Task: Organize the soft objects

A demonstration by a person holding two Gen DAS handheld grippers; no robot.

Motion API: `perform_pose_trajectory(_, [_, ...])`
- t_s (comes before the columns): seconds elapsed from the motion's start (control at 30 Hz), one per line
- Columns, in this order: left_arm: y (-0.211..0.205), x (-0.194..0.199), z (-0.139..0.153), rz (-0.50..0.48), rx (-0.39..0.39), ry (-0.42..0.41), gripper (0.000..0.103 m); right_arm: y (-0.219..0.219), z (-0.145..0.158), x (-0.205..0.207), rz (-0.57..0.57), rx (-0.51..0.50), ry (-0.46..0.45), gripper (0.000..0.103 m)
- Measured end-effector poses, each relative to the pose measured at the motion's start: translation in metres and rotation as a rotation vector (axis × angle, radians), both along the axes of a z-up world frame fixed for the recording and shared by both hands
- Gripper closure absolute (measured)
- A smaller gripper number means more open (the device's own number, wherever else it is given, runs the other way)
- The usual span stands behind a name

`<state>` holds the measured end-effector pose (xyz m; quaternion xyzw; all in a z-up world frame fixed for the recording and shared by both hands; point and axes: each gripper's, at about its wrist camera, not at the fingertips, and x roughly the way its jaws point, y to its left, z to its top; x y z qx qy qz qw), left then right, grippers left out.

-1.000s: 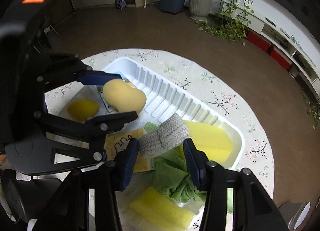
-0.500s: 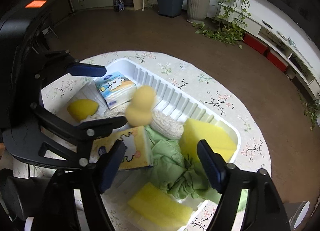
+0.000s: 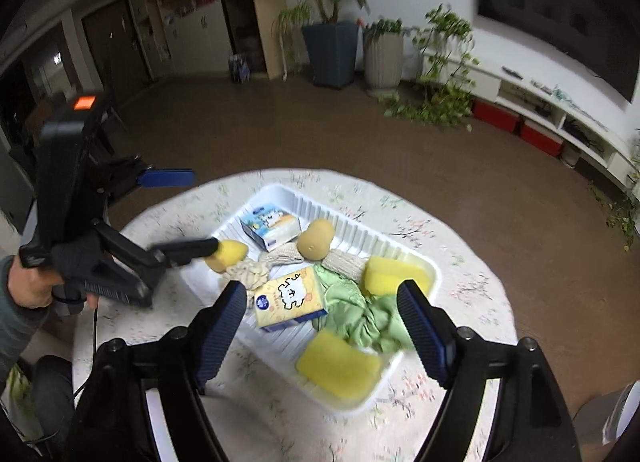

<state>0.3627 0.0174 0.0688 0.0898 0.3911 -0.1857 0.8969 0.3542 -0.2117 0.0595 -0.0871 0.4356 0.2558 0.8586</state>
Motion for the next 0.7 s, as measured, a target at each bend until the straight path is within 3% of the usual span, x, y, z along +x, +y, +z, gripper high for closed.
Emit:
perform_pose_trajectory(0.17, [0.054, -0.048, 0.016, 0.138, -0.024, -0.070, 0.006, -0.036, 0.019, -0.050, -0.075, -0.017, -0.108, 0.011])
perform_pose_trajectory(0.33, [0.098, -0.103, 0.002, 0.278, -0.055, -0.093, 0.002, -0.081, 0.008, -0.098, -0.206, 0.023, -0.128, 0.000])
perform_pose_trajectory(0.47, [0.110, -0.142, -0.031, 0.363, -0.044, -0.046, 0.000, -0.108, -0.022, -0.134, -0.347, 0.058, -0.089, 0.000])
perform_pose_trajectory(0.7, [0.113, -0.183, -0.088, 0.461, -0.064, 0.017, 0.000, -0.111, -0.085, -0.172, -0.560, -0.041, -0.067, 0.000])
